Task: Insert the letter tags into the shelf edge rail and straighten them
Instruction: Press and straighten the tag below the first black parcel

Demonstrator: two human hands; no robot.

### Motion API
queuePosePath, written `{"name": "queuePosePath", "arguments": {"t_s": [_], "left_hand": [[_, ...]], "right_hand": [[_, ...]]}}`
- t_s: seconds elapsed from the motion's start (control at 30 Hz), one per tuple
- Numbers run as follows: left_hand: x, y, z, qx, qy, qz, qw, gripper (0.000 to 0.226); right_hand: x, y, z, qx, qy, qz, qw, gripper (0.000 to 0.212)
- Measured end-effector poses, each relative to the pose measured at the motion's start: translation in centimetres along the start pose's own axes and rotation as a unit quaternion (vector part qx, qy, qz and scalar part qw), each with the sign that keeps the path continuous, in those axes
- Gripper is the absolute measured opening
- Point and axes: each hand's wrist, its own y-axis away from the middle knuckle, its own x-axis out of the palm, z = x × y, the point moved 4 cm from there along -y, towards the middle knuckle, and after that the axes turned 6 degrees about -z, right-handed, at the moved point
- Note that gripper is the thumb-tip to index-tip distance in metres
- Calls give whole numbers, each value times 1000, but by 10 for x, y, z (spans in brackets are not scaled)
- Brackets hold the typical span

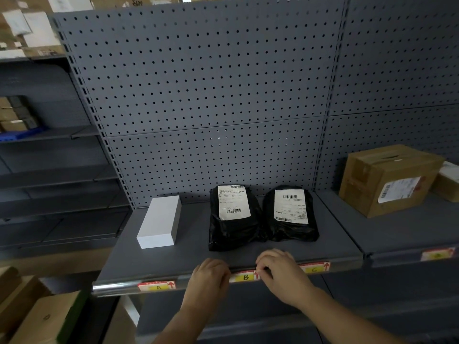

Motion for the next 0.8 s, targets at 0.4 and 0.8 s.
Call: {"name": "queuePosePath", "arguments": {"t_s": [0.4, 0.8], "left_hand": [[-5, -1, -4, -26, 13, 0, 1000, 12], [-31, 13, 3, 1, -10, -34, 999, 10]], "right_hand": [[-1, 2, -1, 7, -8, -7, 1000, 14], [21, -11, 35, -54, -17, -43, 997, 16]]}}
